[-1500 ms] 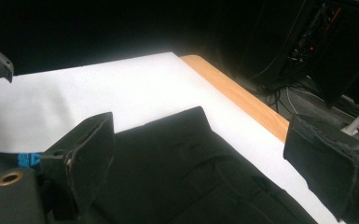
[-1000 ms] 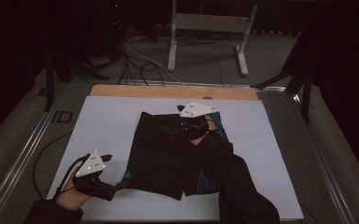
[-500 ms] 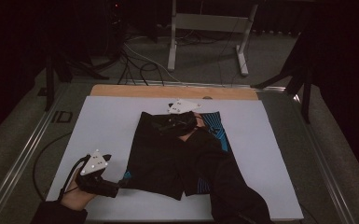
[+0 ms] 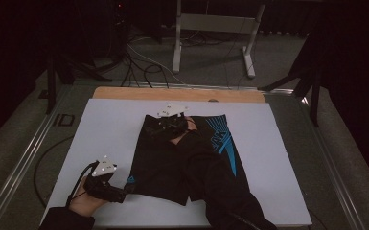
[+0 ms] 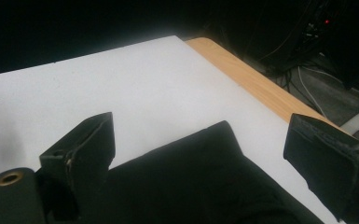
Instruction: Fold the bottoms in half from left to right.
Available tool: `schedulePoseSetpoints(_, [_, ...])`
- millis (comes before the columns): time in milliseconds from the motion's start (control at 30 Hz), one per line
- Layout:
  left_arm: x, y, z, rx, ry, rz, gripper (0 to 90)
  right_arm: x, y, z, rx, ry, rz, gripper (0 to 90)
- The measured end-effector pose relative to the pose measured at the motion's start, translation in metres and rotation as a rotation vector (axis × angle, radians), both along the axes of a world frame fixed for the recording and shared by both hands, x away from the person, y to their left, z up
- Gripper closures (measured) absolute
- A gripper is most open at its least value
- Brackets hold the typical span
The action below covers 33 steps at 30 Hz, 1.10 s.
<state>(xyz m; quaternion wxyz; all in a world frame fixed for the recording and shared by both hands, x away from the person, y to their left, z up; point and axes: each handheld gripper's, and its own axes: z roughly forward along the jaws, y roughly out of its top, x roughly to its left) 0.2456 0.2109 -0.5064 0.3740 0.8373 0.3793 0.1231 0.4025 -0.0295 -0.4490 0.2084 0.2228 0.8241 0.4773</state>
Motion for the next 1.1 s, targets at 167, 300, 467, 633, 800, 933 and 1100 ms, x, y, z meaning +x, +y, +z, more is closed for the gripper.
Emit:
schedulePoseSetpoints(167, [0.003, 0.004, -0.009, 0.005, 0.044, 0.013, 2.6, 0.004, 0.01, -0.011, -0.003, 0.032, -0.004, 9.0])
schedulePoseSetpoints(300, [0.005, 0.005, -0.013, 0.002, 0.079, 0.012, 9.0, 0.007, 0.015, -0.019, 0.001, 0.043, -0.014, 9.0])
schedulePoseSetpoints(467, [0.005, 0.002, -0.018, 0.017, 0.103, 0.021, 19.0, 0.011, 0.019, -0.027, -0.004, 0.049, -0.01, 9.0])
schedulePoseSetpoints(633, [0.006, 0.0, -0.021, 0.014, 0.138, 0.009, 28.9, 0.013, 0.024, -0.032, -0.007, 0.064, -0.021, 9.0])
schedulePoseSetpoints(800, [0.005, 0.0, -0.02, 0.007, 0.149, 0.01, 44.2, 0.015, 0.027, -0.035, -0.016, 0.072, -0.024, 9.0])
schedulePoseSetpoints(933, [0.004, -0.008, -0.02, 0.004, 0.164, -0.026, 57.7, 0.019, 0.033, -0.037, -0.026, 0.075, -0.03, 9.0])
schedulePoseSetpoints(1100, [0.005, -0.009, -0.021, -0.011, 0.177, -0.02, 69.5, 0.023, 0.035, -0.037, -0.027, 0.073, -0.023, 9.1])
